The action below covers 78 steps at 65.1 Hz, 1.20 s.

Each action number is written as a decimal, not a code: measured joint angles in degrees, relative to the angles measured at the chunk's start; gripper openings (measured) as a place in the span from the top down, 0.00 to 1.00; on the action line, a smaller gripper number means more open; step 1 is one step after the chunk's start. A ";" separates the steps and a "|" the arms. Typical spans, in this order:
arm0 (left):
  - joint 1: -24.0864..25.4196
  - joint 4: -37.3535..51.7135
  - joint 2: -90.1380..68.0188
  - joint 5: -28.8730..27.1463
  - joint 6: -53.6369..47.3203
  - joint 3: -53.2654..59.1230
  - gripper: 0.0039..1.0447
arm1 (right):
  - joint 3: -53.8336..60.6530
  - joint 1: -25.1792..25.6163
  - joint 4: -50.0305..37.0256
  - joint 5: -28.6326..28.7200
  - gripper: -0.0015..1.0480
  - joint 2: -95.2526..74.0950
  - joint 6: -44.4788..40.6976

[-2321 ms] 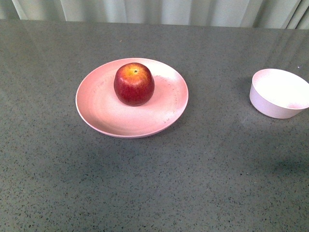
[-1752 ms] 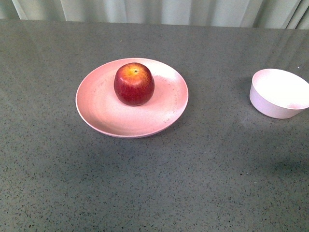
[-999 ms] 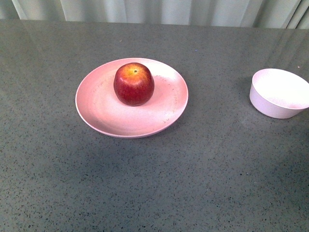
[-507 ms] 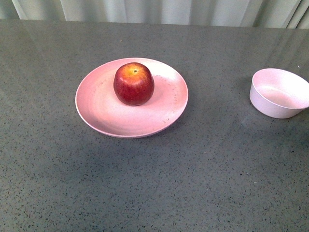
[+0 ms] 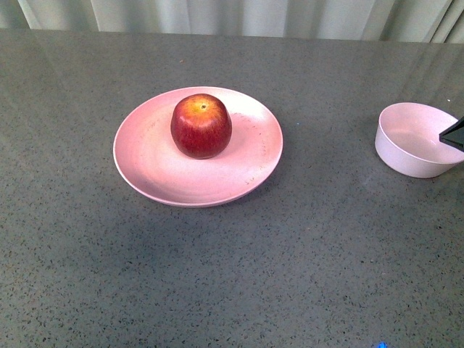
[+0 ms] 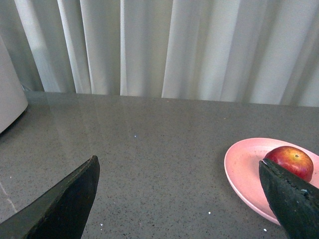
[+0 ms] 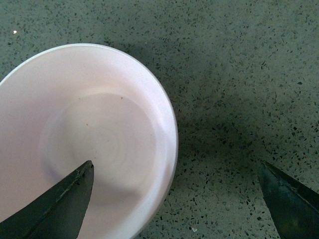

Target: Move apple from plate to bowl

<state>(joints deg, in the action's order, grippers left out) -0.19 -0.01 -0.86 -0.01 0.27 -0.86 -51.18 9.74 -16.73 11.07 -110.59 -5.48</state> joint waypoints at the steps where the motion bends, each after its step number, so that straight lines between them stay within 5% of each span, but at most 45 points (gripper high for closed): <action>1: 0.00 0.00 0.00 0.00 0.00 0.00 0.08 | -0.26 -0.13 0.13 -0.13 0.10 -0.28 0.15; 43: 0.00 0.00 0.00 0.00 0.00 0.00 0.08 | -3.06 -2.10 3.34 -0.31 0.99 -2.47 4.76; 78: 0.00 0.00 0.00 0.00 0.00 0.00 0.08 | -6.64 -14.03 5.29 -1.14 0.98 -4.44 9.57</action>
<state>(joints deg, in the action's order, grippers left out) -0.19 -0.01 -0.86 -0.01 0.27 -0.86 -57.82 -4.29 -11.44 9.93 -115.02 4.10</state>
